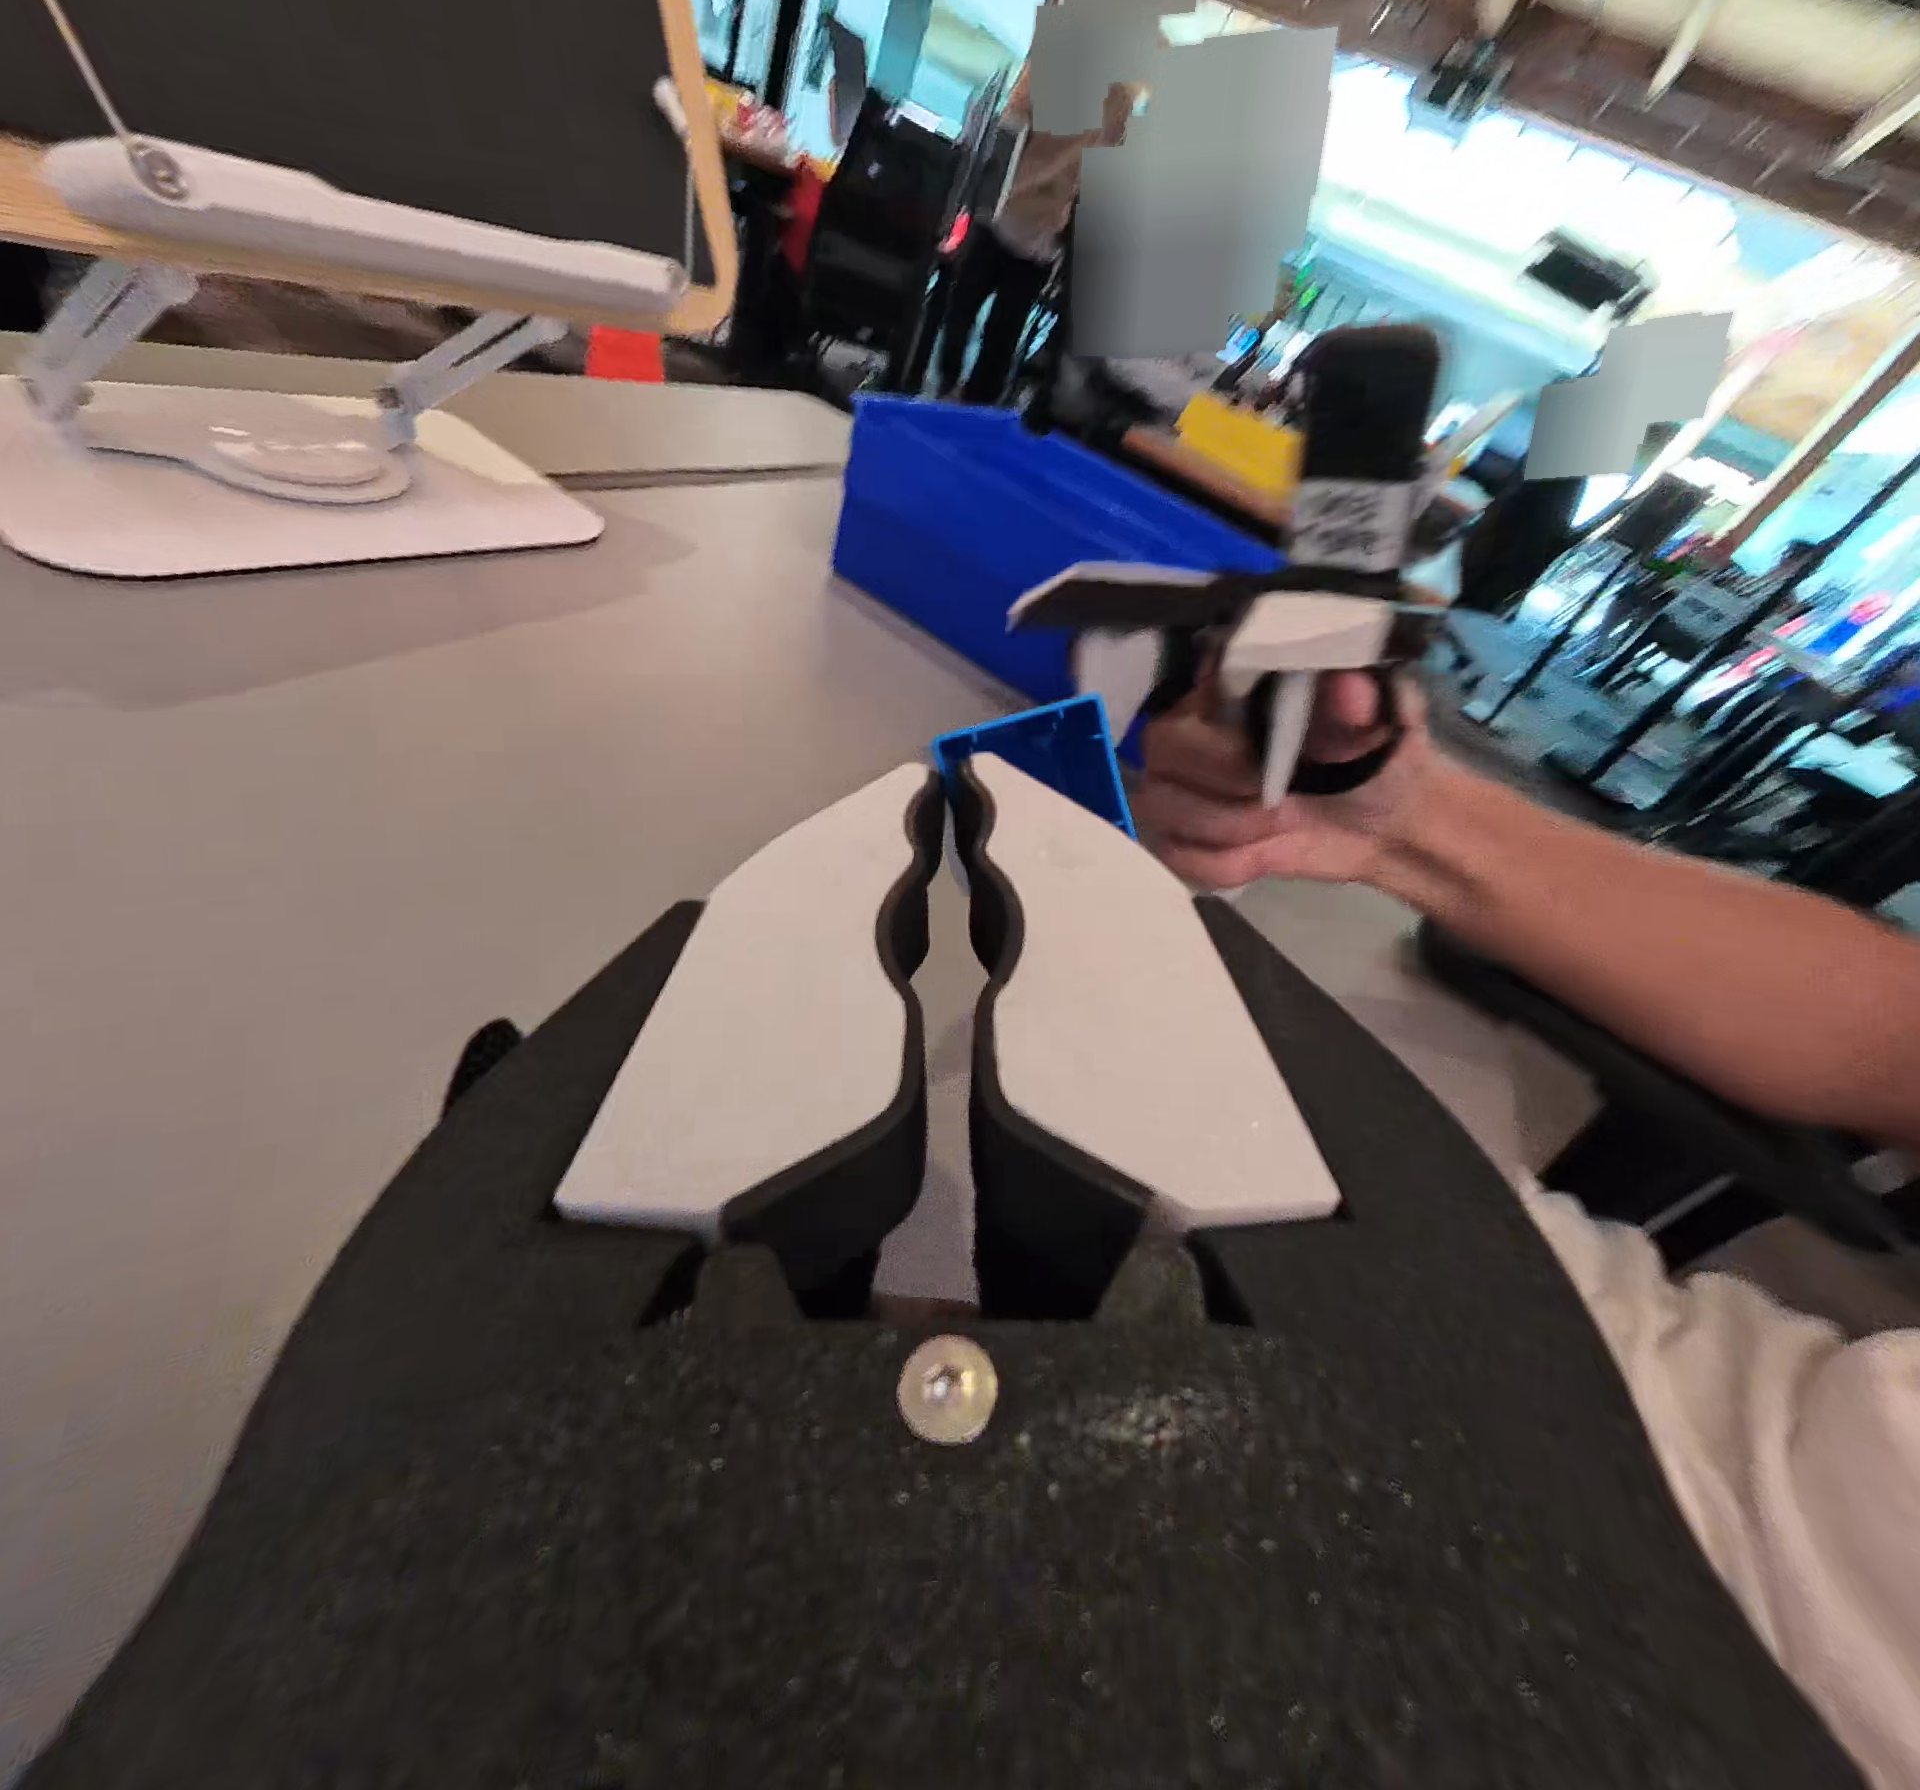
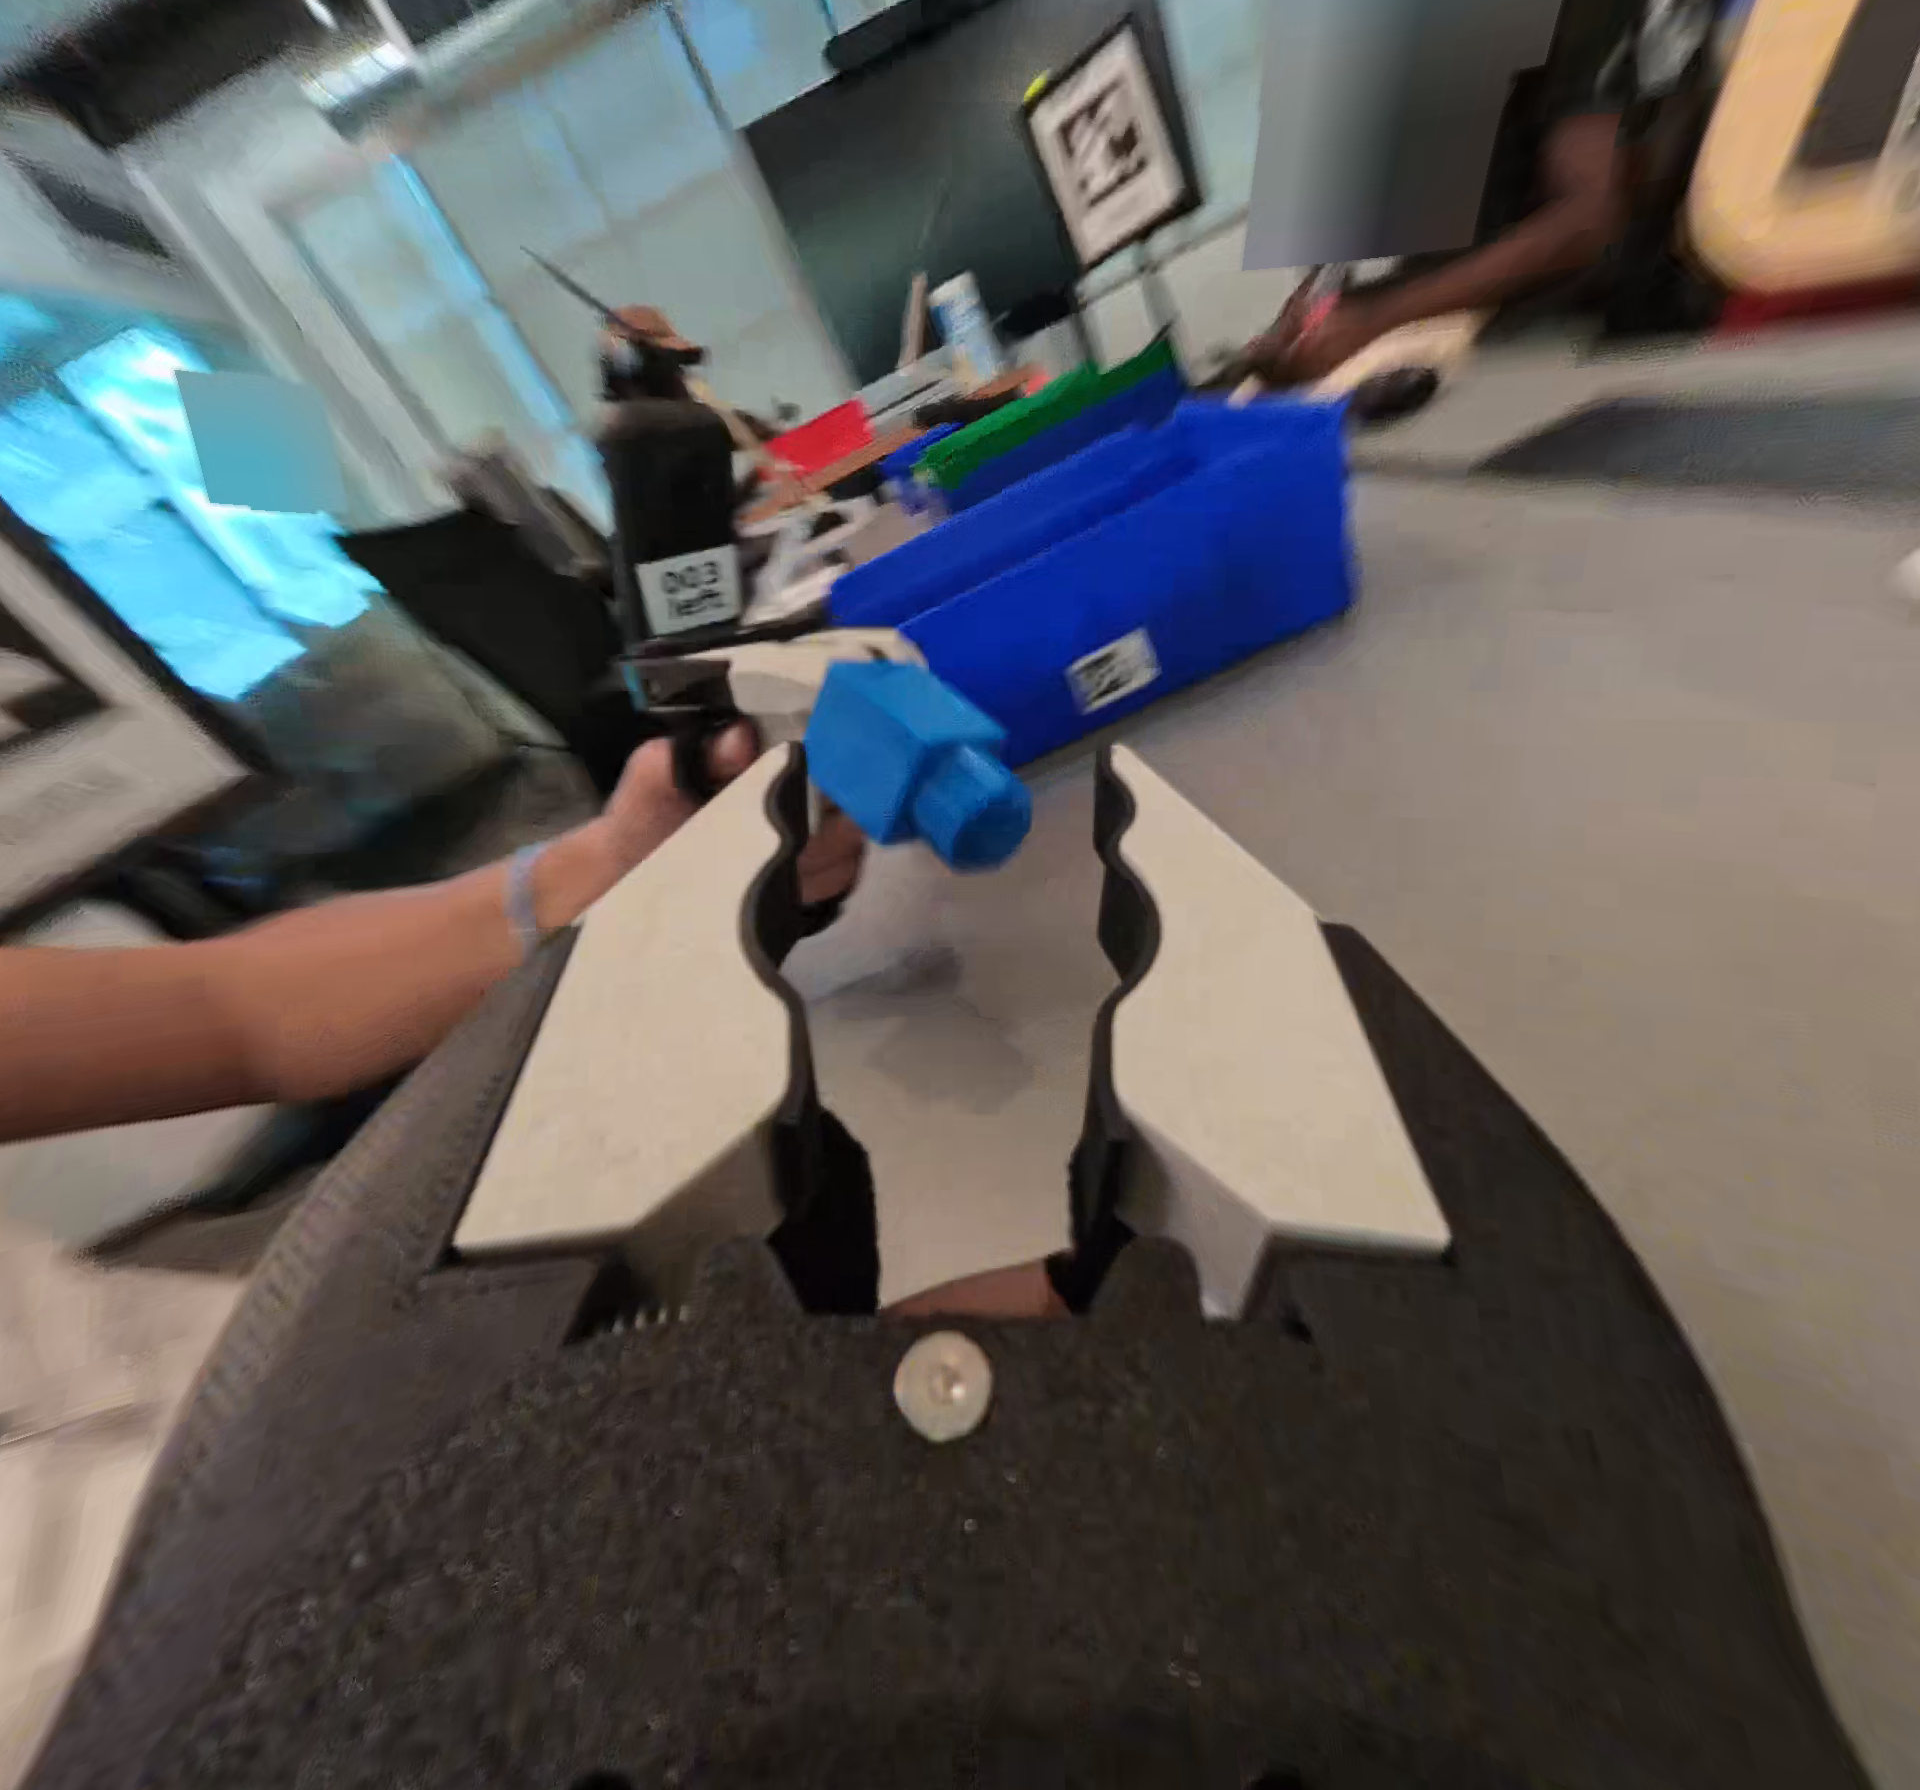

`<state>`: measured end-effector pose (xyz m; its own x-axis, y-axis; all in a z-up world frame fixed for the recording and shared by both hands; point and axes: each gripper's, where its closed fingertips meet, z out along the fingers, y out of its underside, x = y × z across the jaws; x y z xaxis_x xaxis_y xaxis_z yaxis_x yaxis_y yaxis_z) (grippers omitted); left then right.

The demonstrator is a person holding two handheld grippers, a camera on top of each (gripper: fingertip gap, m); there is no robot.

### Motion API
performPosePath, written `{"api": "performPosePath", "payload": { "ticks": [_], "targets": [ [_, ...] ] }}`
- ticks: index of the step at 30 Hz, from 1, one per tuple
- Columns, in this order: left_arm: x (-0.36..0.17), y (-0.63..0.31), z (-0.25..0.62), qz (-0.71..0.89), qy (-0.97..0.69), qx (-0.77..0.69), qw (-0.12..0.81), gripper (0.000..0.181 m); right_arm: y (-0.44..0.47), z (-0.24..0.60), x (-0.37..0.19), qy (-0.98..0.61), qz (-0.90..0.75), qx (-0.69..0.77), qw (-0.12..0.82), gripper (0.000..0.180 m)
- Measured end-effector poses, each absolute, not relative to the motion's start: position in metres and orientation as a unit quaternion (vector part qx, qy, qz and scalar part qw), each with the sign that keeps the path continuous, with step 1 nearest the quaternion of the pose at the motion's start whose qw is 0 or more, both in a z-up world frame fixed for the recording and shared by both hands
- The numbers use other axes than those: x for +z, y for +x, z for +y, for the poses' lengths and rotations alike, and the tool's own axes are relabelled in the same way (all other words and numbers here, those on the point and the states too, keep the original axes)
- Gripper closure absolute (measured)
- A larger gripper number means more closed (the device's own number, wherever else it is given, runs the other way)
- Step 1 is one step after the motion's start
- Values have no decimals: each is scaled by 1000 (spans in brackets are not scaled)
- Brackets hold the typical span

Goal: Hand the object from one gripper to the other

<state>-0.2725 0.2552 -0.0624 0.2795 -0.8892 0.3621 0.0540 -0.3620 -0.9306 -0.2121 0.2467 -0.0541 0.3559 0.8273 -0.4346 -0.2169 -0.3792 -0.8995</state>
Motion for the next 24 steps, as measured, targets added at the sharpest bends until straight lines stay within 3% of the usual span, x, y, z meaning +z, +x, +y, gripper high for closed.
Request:
{"api": "performPosePath", "payload": {
  "ticks": [3,5,9,12,19,24],
  "targets": [
    [-47,-272,245,314,-615,-561,456,180,-222,230,-54,-619,-201,674,350,103],
    [-41,-270,237,313,-596,-592,443,180,-229,218,-47,-585,-204,724,304,103],
    [-38,-264,229,304,-582,-625,422,180,-250,201,-50,-583,-263,697,323,112],
    [-39,-259,224,315,-580,-623,420,180,-254,206,-46,-584,-267,674,365,146],
    [-57,-255,231,331,-608,-577,433,177,-245,219,-52,-608,-256,646,384,146],
    [-61,-261,248,316,-628,-535,468,149,-221,247,-71,-672,-249,549,432,146]
  ]
}}
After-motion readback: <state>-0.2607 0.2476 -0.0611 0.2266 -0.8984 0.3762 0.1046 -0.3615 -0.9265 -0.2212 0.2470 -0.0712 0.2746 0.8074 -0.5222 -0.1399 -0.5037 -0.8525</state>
